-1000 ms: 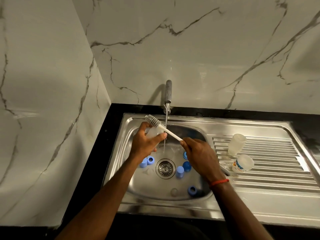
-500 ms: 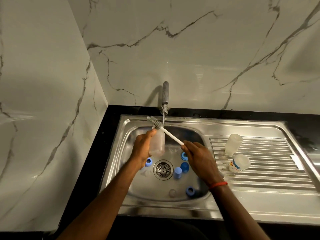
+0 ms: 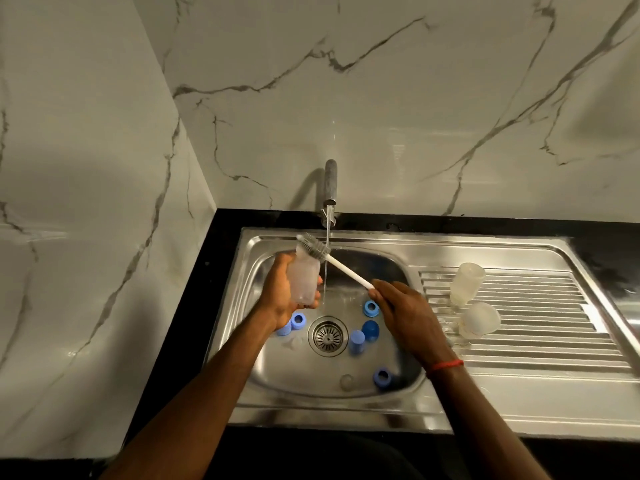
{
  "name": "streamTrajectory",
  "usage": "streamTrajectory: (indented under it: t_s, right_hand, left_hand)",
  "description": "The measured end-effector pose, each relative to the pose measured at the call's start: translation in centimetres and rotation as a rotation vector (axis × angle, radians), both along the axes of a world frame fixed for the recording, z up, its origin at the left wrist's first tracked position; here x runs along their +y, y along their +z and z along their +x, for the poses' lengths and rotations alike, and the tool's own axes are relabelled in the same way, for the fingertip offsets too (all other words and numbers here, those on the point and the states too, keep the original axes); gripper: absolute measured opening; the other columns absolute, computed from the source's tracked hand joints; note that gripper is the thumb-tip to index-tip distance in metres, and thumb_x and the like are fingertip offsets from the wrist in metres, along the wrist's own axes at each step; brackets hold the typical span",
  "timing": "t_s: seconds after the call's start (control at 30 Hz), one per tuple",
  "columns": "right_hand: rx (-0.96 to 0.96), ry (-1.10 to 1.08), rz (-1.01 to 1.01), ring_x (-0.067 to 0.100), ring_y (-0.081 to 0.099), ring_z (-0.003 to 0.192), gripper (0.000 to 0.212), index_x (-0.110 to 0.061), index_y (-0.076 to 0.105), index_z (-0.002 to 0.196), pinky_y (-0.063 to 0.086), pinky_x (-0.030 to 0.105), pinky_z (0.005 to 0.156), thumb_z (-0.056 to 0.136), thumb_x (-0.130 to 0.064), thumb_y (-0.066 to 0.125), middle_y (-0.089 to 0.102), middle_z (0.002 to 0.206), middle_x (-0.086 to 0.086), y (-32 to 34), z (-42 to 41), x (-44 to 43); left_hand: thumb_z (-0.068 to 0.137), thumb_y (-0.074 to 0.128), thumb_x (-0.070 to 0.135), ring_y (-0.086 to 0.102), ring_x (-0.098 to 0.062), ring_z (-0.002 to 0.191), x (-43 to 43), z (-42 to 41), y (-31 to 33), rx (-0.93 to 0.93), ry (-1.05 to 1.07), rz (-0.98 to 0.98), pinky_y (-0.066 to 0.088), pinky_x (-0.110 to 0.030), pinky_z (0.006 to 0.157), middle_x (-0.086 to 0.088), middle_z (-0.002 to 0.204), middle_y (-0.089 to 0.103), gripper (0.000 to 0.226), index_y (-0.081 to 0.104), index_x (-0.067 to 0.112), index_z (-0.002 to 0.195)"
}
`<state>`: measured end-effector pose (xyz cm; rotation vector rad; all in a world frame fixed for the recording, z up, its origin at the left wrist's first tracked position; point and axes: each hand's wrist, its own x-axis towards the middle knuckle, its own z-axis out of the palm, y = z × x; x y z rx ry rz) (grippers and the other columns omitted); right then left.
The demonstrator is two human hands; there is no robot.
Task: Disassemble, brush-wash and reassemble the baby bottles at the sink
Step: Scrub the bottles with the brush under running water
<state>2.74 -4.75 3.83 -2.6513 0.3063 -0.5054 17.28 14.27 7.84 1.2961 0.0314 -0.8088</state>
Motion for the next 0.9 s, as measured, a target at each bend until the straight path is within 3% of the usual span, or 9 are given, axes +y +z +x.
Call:
streamTrajectory:
  t_s: [0.13, 0.23, 0.4, 0.5, 0.7, 0.9]
  right_hand:
    - [0.057, -0.012, 0.063, 0.018, 0.061, 0.076, 0.051, -0.022, 0.065, 0.123, 0.057, 0.040, 0.068, 0.099, -0.054, 0.033, 0.064, 0.090, 0.003, -0.9, -2.2, -1.7]
    - [-0.001, 0.008, 0.046, 0.016, 0.059, 0.071, 0.050, -0.017, 0.065, 0.123, 0.056, 0.038, 0.063, 0.100, -0.051, 0.034, 0.062, 0.087, 0.002, 0.2, -0.5, -0.5]
    - [-0.017, 0.030, 0.035, 0.015, 0.059, 0.073, 0.045, -0.019, 0.064, 0.124, 0.055, 0.034, 0.064, 0.102, -0.048, 0.038, 0.062, 0.088, 0.001, 0.6, 0.3, -0.5]
    - [0.023, 0.017, 0.079, 0.017, 0.061, 0.079, 0.049, -0.017, 0.064, 0.125, 0.055, 0.032, 0.070, 0.100, -0.049, 0.036, 0.065, 0.093, 0.004, 0.2, -1.2, -1.5]
    - [-0.079, 0.024, 0.059, 0.012, 0.057, 0.069, 0.044, -0.017, 0.066, 0.121, 0.053, 0.032, 0.060, 0.104, -0.046, 0.038, 0.062, 0.085, 0.000, 0.5, 1.1, 0.0]
    - [-0.016, 0.015, 0.187, 0.008, 0.059, 0.077, 0.039, -0.020, 0.067, 0.116, 0.056, 0.035, 0.070, 0.101, -0.044, 0.041, 0.063, 0.089, -0.002, -0.9, -1.2, -0.7]
  left_hand:
    - [0.096, 0.048, 0.054, 0.058, -0.025, 0.054, 0.8, 0.1, -0.3, -0.032, -0.029, -0.004, 0.047, -0.029, 0.049, -0.019, 0.081, 0.065, 0.060, 0.059, -0.002, 0.116]
    - [0.084, 0.063, 0.055, 0.059, -0.028, 0.055, 0.4, -0.5, -0.1, -0.028, -0.070, -0.054, 0.049, -0.031, 0.048, -0.017, 0.081, 0.064, 0.068, 0.053, 0.001, 0.124]
    - [0.070, 0.079, 0.036, 0.057, -0.027, 0.055, 0.5, 0.1, 0.7, -0.023, -0.025, -0.173, 0.051, -0.033, 0.049, -0.016, 0.087, 0.059, 0.058, 0.049, 0.015, 0.115]
    - [0.073, 0.074, 0.027, 0.058, -0.028, 0.055, 0.9, 0.1, 1.0, -0.025, -0.028, -0.136, 0.051, -0.033, 0.047, -0.017, 0.084, 0.060, 0.048, 0.049, 0.014, 0.113]
    - [0.092, 0.058, 0.045, 0.064, -0.033, 0.059, 0.4, -0.4, 0.7, -0.008, -0.138, -0.119, 0.055, -0.034, 0.051, -0.022, 0.084, 0.067, 0.053, 0.053, 0.001, 0.121]
    - [0.098, 0.043, 0.045, 0.067, -0.026, 0.063, 0.7, -0.2, 0.3, 0.018, -0.081, -0.124, 0.055, -0.031, 0.052, -0.019, 0.090, 0.071, 0.051, 0.060, 0.001, 0.117]
